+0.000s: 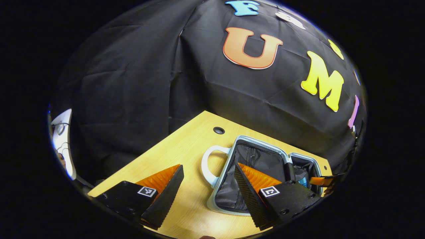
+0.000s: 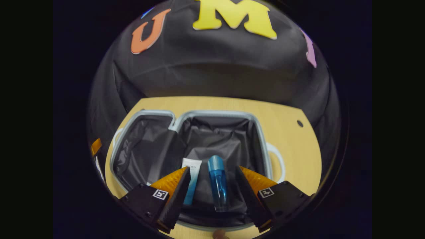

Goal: First open the suitcase, pack the skin care products into it, and then close the suitcase.

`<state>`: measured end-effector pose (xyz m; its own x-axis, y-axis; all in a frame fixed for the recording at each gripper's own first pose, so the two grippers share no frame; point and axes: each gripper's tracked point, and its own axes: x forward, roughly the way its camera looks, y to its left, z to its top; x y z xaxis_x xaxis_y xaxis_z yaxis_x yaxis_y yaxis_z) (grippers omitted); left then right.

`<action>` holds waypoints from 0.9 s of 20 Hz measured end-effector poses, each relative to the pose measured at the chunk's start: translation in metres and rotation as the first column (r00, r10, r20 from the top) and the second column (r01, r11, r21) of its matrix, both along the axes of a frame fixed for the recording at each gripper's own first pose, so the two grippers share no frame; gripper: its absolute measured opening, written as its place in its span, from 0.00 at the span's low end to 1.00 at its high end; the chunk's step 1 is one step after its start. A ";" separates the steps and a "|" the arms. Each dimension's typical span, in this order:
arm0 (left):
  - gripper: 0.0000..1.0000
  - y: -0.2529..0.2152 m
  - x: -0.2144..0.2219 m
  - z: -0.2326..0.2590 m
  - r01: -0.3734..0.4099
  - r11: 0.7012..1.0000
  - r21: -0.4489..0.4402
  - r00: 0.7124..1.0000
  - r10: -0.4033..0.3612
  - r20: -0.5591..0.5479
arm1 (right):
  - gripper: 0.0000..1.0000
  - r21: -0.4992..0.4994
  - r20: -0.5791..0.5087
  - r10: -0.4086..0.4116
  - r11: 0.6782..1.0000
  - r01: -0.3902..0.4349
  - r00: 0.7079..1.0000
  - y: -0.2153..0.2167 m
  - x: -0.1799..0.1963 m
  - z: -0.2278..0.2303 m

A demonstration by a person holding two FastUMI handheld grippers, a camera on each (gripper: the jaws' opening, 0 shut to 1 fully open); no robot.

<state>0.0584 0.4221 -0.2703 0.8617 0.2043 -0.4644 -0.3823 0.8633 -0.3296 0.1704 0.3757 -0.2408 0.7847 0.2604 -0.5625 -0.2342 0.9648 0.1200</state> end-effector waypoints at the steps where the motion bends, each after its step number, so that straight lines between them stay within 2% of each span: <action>1: 0.98 0.002 0.003 -0.009 0.002 0.999 -0.035 1.000 -0.002 -0.005 | 0.79 0.007 0.040 0.013 1.000 -0.013 0.999 -0.003 -0.009 0.022; 4: 0.98 0.001 0.009 -0.039 -0.029 0.979 -0.203 0.999 0.024 -0.027 | 0.80 0.035 0.142 0.042 0.998 -0.047 0.989 -0.025 -0.047 0.086; 6: 0.96 -0.001 0.017 -0.050 -0.059 0.933 -0.354 0.998 0.059 -0.012 | 0.80 0.036 0.183 0.042 0.998 -0.049 0.982 -0.050 -0.076 0.117; 8: 0.96 0.007 0.028 -0.060 -0.084 0.875 -0.477 0.995 0.103 0.016 | 0.80 0.045 0.188 0.023 0.998 -0.032 0.982 -0.077 -0.103 0.132; 10: 0.90 0.012 0.037 -0.073 -0.101 0.831 -0.548 0.991 0.132 0.018 | 0.80 0.037 0.183 -0.006 0.999 0.000 0.983 -0.106 -0.122 0.135; 11: 0.96 0.011 0.039 -0.079 -0.108 0.815 -0.569 0.990 0.138 0.011 | 0.78 0.033 0.182 -0.022 0.999 0.017 0.983 -0.118 -0.129 0.136; 12: 0.94 0.009 0.043 -0.084 -0.098 0.799 -0.594 0.991 0.130 0.011 | 0.80 0.029 0.182 -0.042 0.999 0.037 0.982 -0.130 -0.134 0.138; 13: 0.79 0.006 0.044 -0.086 -0.094 0.783 -0.615 0.992 0.126 0.009 | 0.80 0.028 0.179 -0.058 0.998 0.054 0.982 -0.139 -0.138 0.138; 14: 0.87 0.005 0.048 -0.091 -0.092 0.770 -0.631 0.993 0.120 0.003 | 0.80 0.029 0.174 -0.070 0.997 0.066 0.982 -0.146 -0.142 0.138; 15: 0.67 0.001 0.051 -0.093 -0.085 0.753 -0.653 0.993 0.116 0.004 | 0.80 0.031 0.173 -0.082 0.996 0.078 0.981 -0.153 -0.144 0.138; 16: 0.63 -0.003 0.054 -0.094 -0.075 0.741 -0.668 0.995 0.103 0.002 | 0.80 0.032 0.174 -0.085 0.996 0.081 0.981 -0.157 -0.145 0.139; 17: 0.65 -0.005 0.056 -0.093 -0.057 0.730 -0.681 0.996 0.092 0.015 | 0.80 0.032 0.178 -0.094 0.995 0.090 0.979 -0.161 -0.146 0.139; 18: 0.48 -0.004 0.058 -0.090 -0.049 0.719 -0.693 0.995 0.092 0.025 | 0.80 0.039 0.186 -0.101 0.995 0.095 0.977 -0.165 -0.147 0.143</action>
